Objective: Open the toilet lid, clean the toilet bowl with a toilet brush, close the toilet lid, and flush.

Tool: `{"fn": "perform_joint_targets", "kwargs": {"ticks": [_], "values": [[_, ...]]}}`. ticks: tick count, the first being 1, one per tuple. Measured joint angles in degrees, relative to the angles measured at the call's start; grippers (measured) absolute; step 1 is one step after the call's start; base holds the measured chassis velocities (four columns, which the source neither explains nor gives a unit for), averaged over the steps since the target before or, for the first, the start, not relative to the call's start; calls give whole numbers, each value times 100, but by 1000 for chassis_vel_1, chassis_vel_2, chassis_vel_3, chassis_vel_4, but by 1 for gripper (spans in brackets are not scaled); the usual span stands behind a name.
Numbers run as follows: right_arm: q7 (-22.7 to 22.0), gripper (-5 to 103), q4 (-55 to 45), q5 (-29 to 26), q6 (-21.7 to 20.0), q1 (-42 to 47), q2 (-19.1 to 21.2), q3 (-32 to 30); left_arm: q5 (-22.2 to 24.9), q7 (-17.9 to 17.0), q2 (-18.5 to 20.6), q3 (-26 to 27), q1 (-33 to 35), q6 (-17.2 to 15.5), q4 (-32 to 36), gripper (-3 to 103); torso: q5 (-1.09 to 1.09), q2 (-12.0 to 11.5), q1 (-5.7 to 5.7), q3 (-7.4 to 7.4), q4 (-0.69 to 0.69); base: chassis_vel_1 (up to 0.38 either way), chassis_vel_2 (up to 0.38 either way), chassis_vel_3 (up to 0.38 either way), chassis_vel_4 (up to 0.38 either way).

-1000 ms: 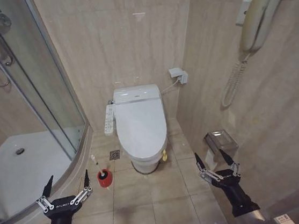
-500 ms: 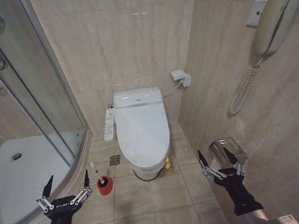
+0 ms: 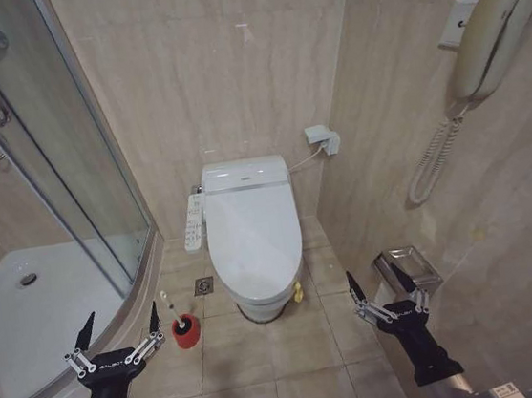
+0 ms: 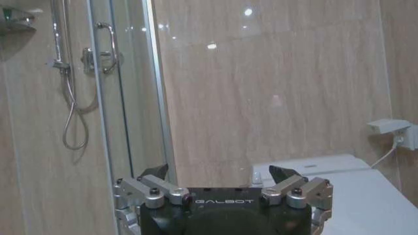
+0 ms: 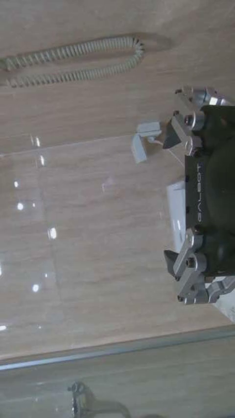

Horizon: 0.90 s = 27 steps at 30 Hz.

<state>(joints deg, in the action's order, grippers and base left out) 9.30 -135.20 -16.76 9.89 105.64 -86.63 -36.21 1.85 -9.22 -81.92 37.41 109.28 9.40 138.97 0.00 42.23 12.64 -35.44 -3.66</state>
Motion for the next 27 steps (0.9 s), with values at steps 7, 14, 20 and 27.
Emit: {"fn": "perform_joint_targets", "kwargs": {"ticks": [7, 14, 20, 27], "values": [[-162, 100, 61, -4, 22, -50, 15, 5, 0, 0, 0, 0, -1, 0, 0, 100, 1, -2, 4, -1, 0, -177, 193, 178, -198], [-249, 100, 104, 20, 56, -99, 42, -2, 0, 0, 1, 0, -1, 0, 0, 100, 0, -3, 6, -2, 1, -120, 125, 85, -108], [-64, 100, 177, 75, 54, -116, 46, -25, 0, 0, 0, 0, 0, 0, 0, 100, -1, 0, -3, 1, -2, 29, -30, -27, 43], [-29, 100, 223, 104, 0, -125, 37, -11, 0, 0, 0, 0, 0, 0, 0, 100, 1, 1, -2, 1, -1, 7, -8, -10, 9]]}}
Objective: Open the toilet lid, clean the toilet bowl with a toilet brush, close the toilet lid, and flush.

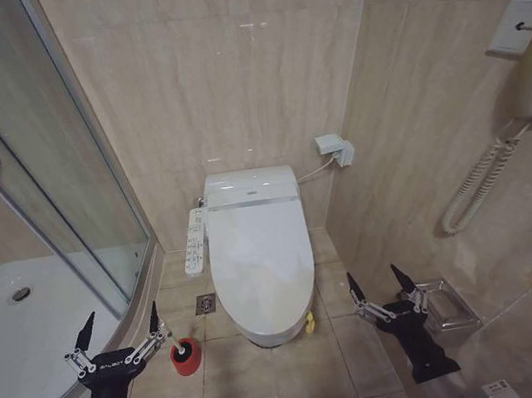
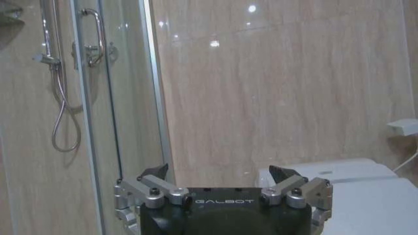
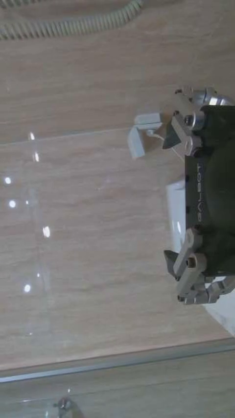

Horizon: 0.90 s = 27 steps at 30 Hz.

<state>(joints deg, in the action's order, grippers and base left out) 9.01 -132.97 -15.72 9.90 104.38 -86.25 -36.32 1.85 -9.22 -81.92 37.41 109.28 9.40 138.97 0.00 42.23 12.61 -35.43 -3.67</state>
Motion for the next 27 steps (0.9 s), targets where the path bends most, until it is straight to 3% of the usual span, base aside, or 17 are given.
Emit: {"fn": "perform_joint_targets", "kwargs": {"ticks": [11, 27], "values": [[130, 100, 491, 640, 136, -207, 143, -4, 0, 0, 0, 0, -1, 0, 0, 100, 0, -3, 8, -3, 1, -70, 99, 76, -90], [131, 100, 1720, 723, 109, -617, 835, 228, 0, 0, 0, 0, -1, 0, 0, 100, -1, -2, 3, -1, 0, 0, 0, 0, 0]]}}
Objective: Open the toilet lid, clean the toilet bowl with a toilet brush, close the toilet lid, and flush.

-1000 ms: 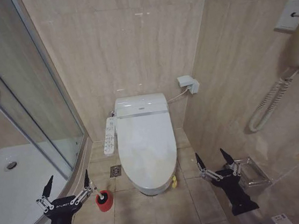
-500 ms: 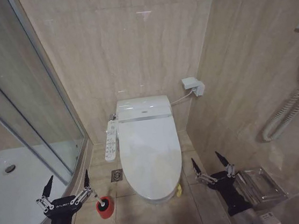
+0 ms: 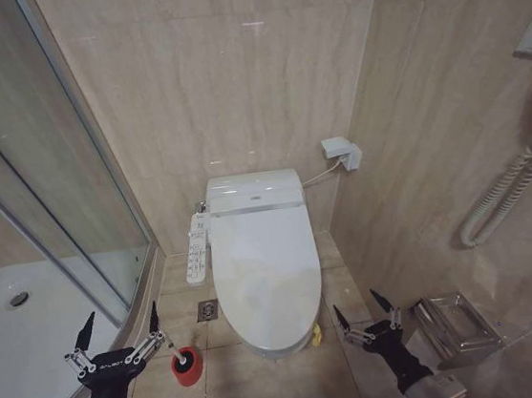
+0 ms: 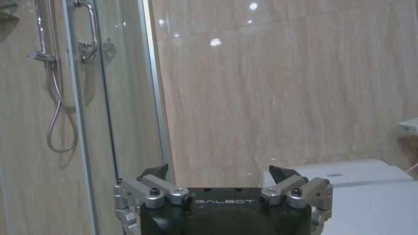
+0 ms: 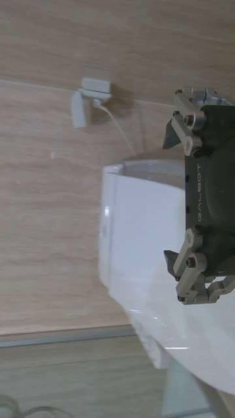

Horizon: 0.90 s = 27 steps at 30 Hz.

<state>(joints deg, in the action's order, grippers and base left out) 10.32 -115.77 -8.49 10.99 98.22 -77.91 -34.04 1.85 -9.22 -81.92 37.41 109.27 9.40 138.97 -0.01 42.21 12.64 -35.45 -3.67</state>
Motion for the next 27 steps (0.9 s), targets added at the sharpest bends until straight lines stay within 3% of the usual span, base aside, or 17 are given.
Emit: {"fn": "perform_joint_targets", "kwargs": {"ticks": [27], "values": [[-78, 100, 1891, 326, 92, -1001, 744, 817, 0, 0, 0, 0, 0, 0, 0, 100, 0, 0, 0, 0, 0, 0, 0, 0, 0]]}}
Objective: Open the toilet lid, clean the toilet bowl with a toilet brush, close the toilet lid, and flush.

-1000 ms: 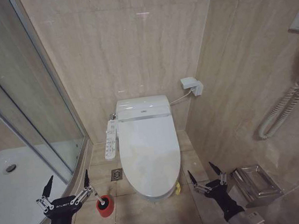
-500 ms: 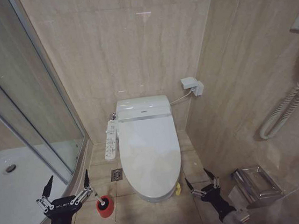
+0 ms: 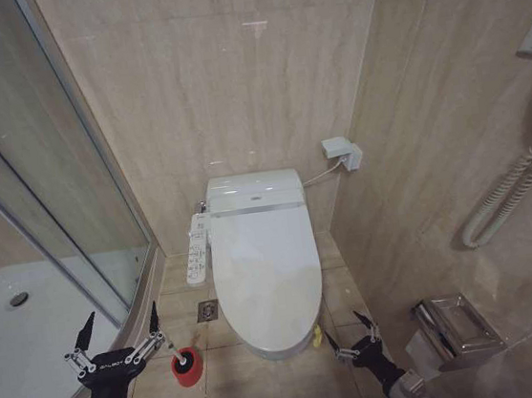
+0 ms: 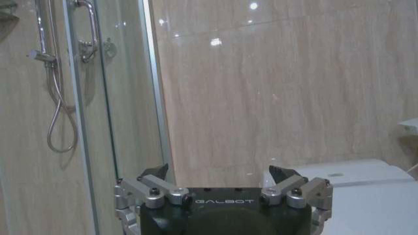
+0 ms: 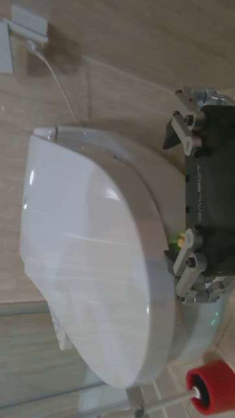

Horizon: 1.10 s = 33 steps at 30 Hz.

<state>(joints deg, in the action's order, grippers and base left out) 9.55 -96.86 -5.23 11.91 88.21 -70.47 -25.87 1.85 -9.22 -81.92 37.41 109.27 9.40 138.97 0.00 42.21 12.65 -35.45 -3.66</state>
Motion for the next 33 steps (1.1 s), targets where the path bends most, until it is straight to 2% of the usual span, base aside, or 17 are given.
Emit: {"fn": "perform_joint_targets", "kwargs": {"ticks": [15, 33], "values": [[-35, 100, 612, 134, 70, -424, 11, 471, 0, 0, 0, 0, 0, 0, 0, 100, 0, 0, 0, 0, 0, 0, 0, 0, 0], [0, 100, 674, 157, 129, -411, 88, 648, 0, 0, 0, 0, 0, 0, 0, 100, 1, 0, 0, 0, -1, 0, 0, 0, 0]]}}
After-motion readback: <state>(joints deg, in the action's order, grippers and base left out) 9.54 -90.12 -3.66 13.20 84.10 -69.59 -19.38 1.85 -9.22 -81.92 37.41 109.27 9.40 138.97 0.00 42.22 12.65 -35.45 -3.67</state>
